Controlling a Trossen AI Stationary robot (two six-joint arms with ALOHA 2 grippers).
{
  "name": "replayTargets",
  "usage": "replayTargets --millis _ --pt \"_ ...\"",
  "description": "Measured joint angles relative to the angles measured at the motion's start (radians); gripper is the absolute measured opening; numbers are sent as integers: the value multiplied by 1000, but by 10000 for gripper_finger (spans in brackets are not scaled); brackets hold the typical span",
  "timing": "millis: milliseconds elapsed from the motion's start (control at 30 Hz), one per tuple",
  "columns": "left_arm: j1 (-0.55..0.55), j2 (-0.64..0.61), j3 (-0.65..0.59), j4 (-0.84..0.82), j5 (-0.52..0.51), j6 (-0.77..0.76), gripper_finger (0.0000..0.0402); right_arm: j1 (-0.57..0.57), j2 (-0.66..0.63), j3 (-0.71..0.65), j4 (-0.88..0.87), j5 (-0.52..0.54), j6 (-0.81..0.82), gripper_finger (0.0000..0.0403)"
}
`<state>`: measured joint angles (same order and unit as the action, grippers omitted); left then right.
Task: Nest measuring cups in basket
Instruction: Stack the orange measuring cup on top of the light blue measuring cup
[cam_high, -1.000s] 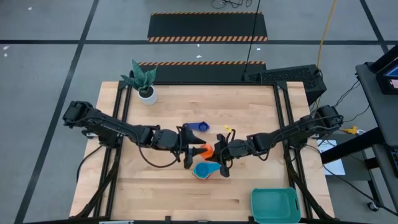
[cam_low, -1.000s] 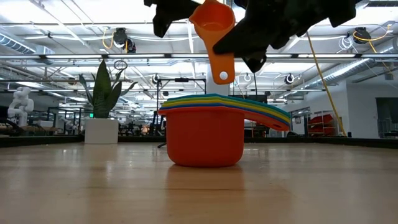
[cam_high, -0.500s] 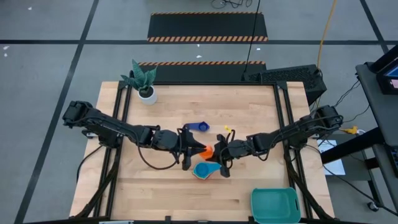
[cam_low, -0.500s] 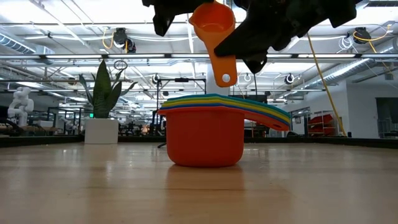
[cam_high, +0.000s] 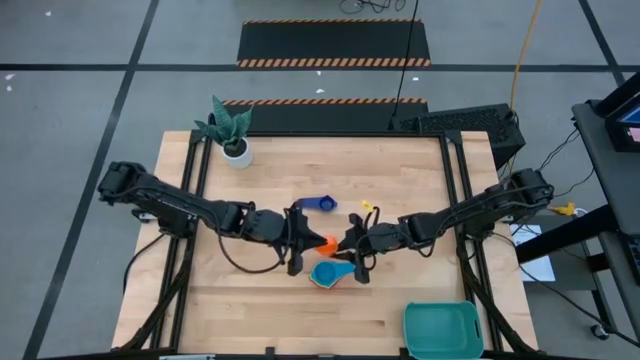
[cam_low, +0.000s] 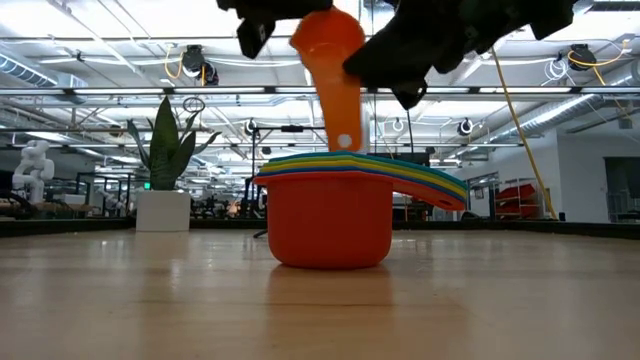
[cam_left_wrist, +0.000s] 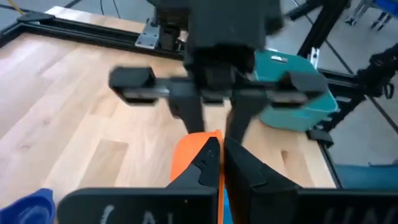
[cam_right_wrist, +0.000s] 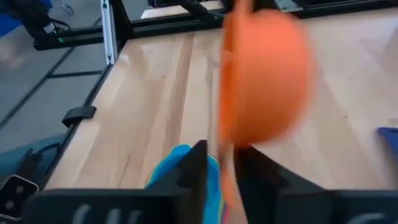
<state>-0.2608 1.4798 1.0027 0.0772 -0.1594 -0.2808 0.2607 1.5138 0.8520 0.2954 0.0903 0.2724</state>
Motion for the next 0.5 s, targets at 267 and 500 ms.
replayTargets --millis 267,500 --pt "-119 -83 0 -164 -259 -87 5 17 -99 1 -135 105 -24 179" --pt "-257 -148 1 -167 -507 -100 5 125 -155 1 -192 375 -131 231"
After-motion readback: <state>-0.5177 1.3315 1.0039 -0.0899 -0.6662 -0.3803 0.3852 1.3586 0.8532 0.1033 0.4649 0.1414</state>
